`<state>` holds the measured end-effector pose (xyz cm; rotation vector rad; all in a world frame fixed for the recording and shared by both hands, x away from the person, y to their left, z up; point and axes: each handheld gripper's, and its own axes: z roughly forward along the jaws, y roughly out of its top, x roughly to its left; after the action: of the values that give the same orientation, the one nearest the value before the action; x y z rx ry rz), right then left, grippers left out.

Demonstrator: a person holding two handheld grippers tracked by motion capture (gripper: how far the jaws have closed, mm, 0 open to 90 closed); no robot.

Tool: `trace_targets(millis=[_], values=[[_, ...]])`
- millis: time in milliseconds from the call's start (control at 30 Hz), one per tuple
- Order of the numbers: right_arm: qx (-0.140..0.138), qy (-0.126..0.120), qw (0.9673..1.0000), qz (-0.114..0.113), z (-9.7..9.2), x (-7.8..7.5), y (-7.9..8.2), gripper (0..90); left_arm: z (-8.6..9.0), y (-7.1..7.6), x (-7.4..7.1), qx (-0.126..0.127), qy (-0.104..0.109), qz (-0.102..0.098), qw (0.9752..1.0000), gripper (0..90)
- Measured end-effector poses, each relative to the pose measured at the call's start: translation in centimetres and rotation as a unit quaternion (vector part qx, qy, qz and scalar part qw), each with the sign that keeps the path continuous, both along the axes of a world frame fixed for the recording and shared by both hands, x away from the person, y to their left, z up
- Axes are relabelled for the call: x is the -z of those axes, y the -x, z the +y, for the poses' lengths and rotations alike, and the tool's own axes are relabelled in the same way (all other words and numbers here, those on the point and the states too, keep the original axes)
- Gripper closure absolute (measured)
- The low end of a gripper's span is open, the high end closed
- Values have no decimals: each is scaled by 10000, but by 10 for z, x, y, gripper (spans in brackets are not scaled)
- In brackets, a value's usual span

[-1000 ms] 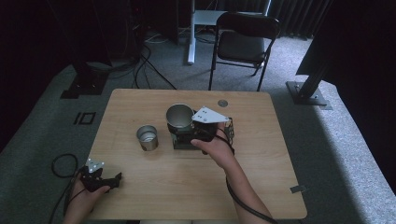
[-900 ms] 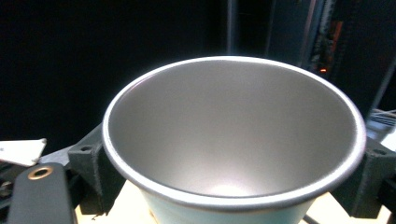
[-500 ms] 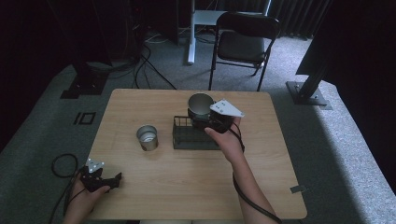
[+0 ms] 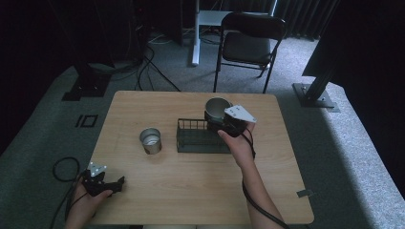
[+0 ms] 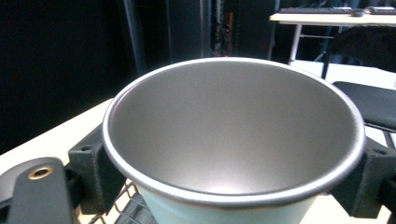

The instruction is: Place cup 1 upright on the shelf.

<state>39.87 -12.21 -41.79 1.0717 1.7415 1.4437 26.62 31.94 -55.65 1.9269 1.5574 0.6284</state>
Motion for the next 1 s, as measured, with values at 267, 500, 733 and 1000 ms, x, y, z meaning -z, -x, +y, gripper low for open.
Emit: trace_targets(millis=[267,500,733,1000], values=[[184,17,9998,122,-9,14,-2,127,0,0,0,1,0,-1,10000,18],[335,75,9990,270,-16,28,-6,127,0,0,0,0,-2,0,10000,18],[388,2,9986,369,-18,40,-8,127,0,0,0,0,-2,0,10000,18],[399,18,9982,456,-17,50,-10,127,0,0,0,0,-1,-1,10000,18]])
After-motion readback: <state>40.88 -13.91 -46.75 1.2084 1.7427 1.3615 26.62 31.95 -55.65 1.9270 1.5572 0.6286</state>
